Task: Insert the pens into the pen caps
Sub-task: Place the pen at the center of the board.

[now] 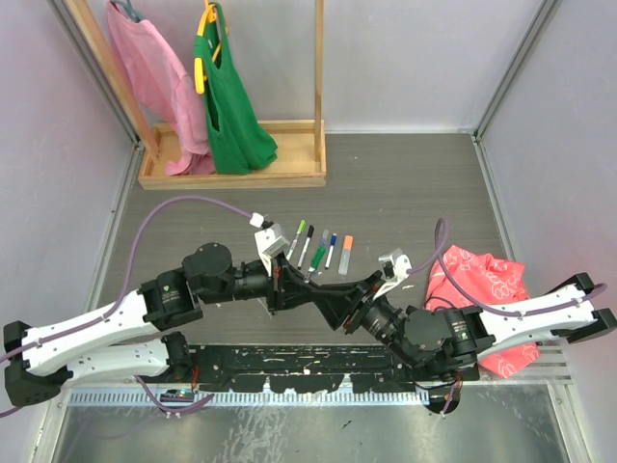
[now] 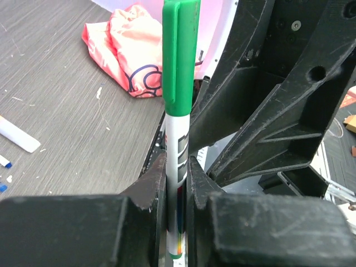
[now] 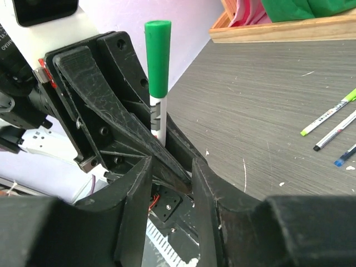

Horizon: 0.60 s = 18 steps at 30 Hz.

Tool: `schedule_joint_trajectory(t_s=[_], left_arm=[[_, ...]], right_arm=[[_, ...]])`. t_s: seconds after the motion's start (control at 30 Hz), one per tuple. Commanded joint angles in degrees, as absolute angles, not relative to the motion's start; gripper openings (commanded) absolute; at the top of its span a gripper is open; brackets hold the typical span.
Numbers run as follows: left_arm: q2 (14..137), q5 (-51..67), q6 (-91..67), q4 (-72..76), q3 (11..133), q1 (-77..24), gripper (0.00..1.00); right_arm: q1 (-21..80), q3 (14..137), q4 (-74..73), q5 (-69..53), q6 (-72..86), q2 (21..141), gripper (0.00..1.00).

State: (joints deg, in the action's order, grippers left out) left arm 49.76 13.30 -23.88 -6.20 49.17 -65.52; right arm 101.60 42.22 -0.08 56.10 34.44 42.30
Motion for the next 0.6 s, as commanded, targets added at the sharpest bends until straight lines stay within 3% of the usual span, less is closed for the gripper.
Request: schedule_joint_trajectory(t_s=[0.0,0.33,0.57], left_arm=[[47.9,9.8,-25.0,2.4,50.8,-65.5,0.0],[45.5,-3.3,-25.4,-11.8,48.9,-65.5,0.0],[51.2,-10.4,-28.2,-24.4,49.1,-64.9,0.0]], right_arm=[[102.2,43.1,-3.4,54.7,30.4,40.7,0.42],[102.2,39.8,-16.3,58.5,41.3,37.5,0.5],[102.2,38.7,-28.0,59.3,51.6,40.0,0.59]])
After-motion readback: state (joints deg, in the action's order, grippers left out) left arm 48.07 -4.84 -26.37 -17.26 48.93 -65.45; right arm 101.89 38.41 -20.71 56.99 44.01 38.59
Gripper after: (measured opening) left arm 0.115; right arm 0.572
